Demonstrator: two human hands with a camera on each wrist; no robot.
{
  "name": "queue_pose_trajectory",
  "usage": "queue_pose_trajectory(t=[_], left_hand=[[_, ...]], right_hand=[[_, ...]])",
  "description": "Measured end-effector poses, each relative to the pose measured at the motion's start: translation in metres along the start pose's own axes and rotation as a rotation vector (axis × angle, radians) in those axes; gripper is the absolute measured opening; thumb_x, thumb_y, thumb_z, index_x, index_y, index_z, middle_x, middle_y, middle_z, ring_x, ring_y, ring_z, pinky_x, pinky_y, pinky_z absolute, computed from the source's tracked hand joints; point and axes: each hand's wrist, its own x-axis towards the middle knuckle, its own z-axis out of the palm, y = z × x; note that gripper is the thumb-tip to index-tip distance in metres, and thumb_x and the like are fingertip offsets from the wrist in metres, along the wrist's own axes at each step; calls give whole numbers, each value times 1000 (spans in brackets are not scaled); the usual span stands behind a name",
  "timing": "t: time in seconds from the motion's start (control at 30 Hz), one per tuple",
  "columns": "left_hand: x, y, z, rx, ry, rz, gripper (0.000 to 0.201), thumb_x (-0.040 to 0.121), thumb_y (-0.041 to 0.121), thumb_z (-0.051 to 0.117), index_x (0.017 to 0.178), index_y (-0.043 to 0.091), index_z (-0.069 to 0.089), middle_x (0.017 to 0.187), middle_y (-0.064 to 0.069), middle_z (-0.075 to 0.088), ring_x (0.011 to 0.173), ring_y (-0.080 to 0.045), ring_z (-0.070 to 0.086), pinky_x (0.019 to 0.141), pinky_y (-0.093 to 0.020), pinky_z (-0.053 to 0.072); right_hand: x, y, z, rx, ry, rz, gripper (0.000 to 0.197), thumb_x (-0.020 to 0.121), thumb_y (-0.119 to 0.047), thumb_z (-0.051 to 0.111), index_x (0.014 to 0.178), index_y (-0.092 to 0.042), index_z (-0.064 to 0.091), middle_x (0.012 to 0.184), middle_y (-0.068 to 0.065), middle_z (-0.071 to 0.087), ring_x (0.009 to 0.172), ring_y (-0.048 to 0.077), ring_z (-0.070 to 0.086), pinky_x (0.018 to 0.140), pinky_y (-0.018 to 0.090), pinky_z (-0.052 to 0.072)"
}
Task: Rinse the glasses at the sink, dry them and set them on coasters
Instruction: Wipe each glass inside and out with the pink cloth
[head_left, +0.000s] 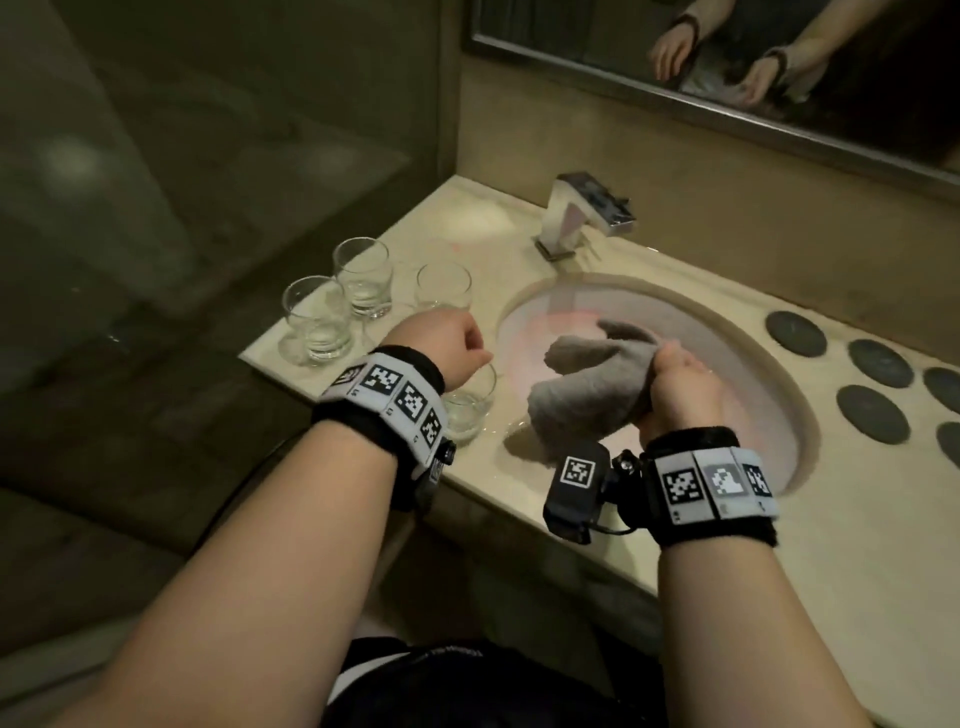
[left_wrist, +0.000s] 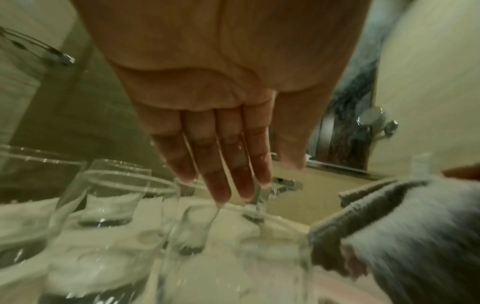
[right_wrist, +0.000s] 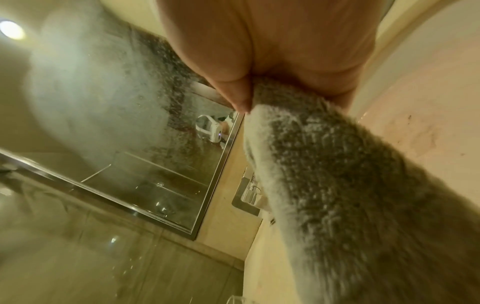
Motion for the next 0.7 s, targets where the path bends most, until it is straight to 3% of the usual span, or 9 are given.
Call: queue_pose_trajectory(t=[0.07, 0.13, 0.27, 0.37, 0.43, 0.5, 0.57, 0.63, 0.7], left_hand=[[4, -6, 10, 84, -127, 11, 33, 90, 44, 55, 108, 17, 65, 107, -1, 66, 98, -19, 60, 89, -34, 48], [8, -9, 20, 172, -223, 43, 42, 87, 51, 55, 112, 18, 63, 111, 0, 65, 101, -20, 59, 91, -37, 48], [16, -5, 38, 327, -369, 92, 44, 86, 50, 57, 114, 15, 59, 112, -3, 62, 105, -23, 57, 94, -40, 47], [19, -2, 45, 352, -386, 55, 33, 88, 42, 56, 109, 17, 62, 110, -3, 62, 104, -24, 58, 92, -38, 48], [20, 0, 46, 311, -342, 36, 28, 90, 35, 55, 109, 17, 65, 111, -4, 64, 103, -24, 60, 88, -34, 49], [19, 4, 43, 193, -317, 12, 25, 91, 30, 54, 107, 17, 67, 112, -3, 65, 103, -23, 60, 92, -35, 48], [19, 10, 43, -122, -283, -30, 14, 89, 29, 59, 90, 21, 70, 100, 0, 68, 96, -21, 62, 92, -36, 48], [19, 22, 45, -536, -233, -28, 12, 86, 25, 66, 74, 22, 69, 86, 0, 71, 85, -19, 65, 84, -30, 52], [18, 42, 47, -839, -252, -19, 10, 88, 17, 63, 80, 16, 68, 78, 2, 70, 73, -13, 62, 65, -16, 49]], right_hand=[[-4, 1, 6, 147, 44, -19, 40, 94, -25, 45, 133, -19, 38, 117, 13, 55, 106, 32, 57, 94, 48, 47], [-7, 5, 8, 239, 71, -22, 39, 91, -17, 46, 127, -24, 37, 118, 14, 56, 104, 32, 59, 94, 50, 48], [-19, 11, 0, 329, 56, 1, 44, 89, -16, 48, 132, -15, 39, 122, 17, 59, 104, 31, 63, 89, 50, 52], [-17, 14, -12, 357, 98, 0, 40, 94, -15, 47, 133, -17, 39, 119, 15, 59, 102, 30, 63, 87, 48, 53], [-15, 15, -20, 328, 101, -16, 44, 89, -19, 51, 132, -19, 41, 121, 15, 59, 104, 32, 63, 87, 49, 53], [-12, 13, -27, 274, 118, -33, 50, 85, -26, 53, 133, -23, 41, 122, 12, 58, 107, 31, 60, 90, 49, 51], [-11, 5, -31, 233, 125, -65, 45, 92, -26, 52, 135, -26, 39, 123, 7, 54, 112, 28, 55, 97, 49, 46], [-7, -2, -37, 210, 70, -136, 40, 95, -25, 51, 134, -27, 39, 127, 6, 51, 117, 26, 51, 103, 47, 41], [-8, -14, -40, 183, -43, -223, 32, 95, -27, 52, 125, -33, 43, 130, 5, 50, 119, 24, 50, 103, 45, 41]])
